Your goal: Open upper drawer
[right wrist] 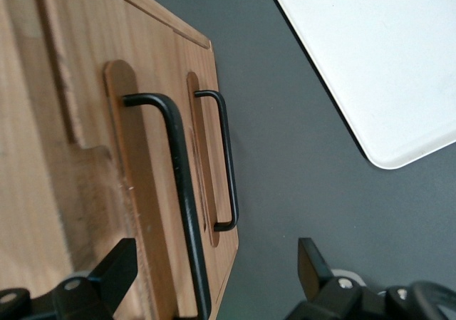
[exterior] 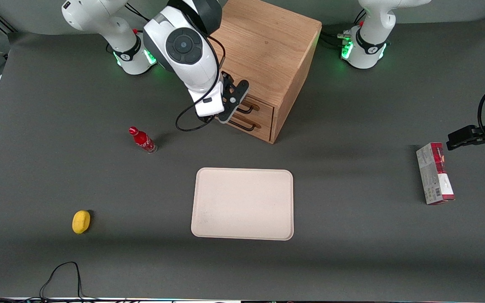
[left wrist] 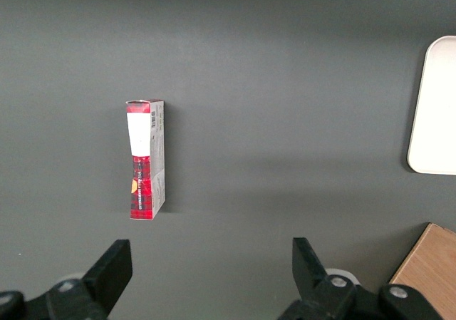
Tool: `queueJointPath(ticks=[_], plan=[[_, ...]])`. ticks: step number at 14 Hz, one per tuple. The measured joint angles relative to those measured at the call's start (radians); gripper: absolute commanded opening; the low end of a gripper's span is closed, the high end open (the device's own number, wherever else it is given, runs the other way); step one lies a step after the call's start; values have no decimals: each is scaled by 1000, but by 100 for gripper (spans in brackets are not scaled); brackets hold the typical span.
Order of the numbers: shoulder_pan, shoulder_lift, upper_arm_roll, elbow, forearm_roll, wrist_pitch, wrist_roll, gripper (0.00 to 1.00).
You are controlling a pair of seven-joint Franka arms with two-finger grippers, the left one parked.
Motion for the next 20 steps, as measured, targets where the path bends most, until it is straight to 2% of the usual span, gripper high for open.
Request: queueJointPath(ticks=[20], plan=[[-1,26,-8,-78,-4,124,-50,100]])
